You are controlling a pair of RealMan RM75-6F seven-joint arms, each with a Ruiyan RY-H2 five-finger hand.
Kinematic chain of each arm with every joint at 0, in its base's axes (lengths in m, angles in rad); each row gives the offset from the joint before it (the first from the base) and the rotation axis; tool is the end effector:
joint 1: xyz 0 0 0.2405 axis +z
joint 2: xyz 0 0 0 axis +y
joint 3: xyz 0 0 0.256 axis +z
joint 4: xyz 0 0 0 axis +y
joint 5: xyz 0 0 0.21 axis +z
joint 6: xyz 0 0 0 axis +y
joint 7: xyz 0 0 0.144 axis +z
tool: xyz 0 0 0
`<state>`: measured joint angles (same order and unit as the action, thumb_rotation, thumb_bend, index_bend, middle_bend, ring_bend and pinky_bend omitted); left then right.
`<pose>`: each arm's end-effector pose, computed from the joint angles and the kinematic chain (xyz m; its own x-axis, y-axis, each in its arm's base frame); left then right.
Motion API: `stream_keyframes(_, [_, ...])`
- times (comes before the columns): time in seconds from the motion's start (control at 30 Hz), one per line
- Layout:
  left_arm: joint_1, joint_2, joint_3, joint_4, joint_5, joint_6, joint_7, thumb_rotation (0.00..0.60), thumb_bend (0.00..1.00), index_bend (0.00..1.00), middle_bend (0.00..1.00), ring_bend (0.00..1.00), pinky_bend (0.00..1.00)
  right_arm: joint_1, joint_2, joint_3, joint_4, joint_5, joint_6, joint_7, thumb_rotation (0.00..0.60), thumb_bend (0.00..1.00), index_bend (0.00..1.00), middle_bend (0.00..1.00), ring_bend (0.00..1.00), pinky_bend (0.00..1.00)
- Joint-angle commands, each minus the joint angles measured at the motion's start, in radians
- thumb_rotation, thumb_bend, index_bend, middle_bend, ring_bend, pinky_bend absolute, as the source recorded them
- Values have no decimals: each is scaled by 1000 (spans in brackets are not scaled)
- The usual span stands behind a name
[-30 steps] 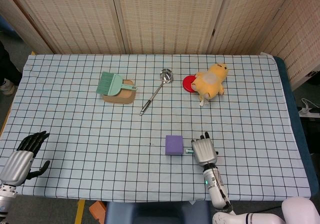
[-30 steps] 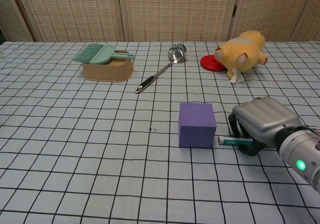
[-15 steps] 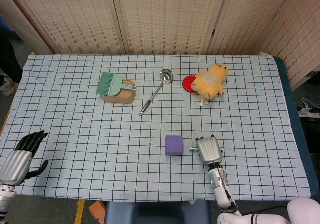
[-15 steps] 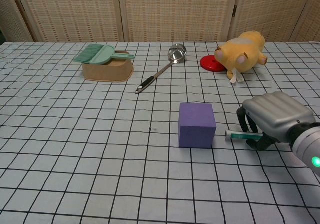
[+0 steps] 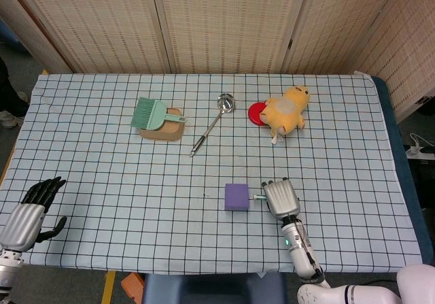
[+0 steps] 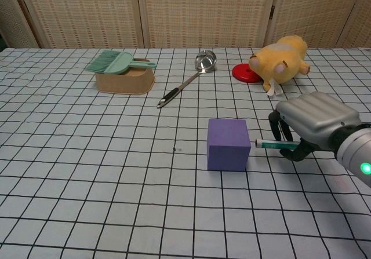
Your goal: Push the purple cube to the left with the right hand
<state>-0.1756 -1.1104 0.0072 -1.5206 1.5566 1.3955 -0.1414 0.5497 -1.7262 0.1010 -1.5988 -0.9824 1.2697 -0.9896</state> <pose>-0.3166 0.1985 0.1492 0.3764 0.1137 0.9194 0.9236 -0.1240 -0.3628 -0.1692 -0.2672 -0.0488 0.7010 -0.2058 0.6828 -0.7129 -0.2294 0.6627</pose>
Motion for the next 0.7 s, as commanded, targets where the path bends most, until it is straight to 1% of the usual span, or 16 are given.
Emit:
stream_keyframes(0.03, [-1, -2, -1, 8, -5, -5, -14, 600, 402, 0, 0, 0, 73, 13, -14, 9, 5, 8, -11, -10, 600, 411, 1000, 871, 646, 506])
stream_keyframes(0.33, [-1, 3, -2, 0, -6, -5, -10, 600, 403, 0, 0, 0, 73, 72, -80, 37, 25, 28, -44, -50, 600, 412, 1000, 872, 646, 506])
stream_keyframes(0.7, [-3, 5, -4, 5, -8, -9, -24, 600, 402, 0, 0, 0, 74, 184, -193, 115, 95, 96, -99, -104, 600, 411, 1000, 871, 646, 506])
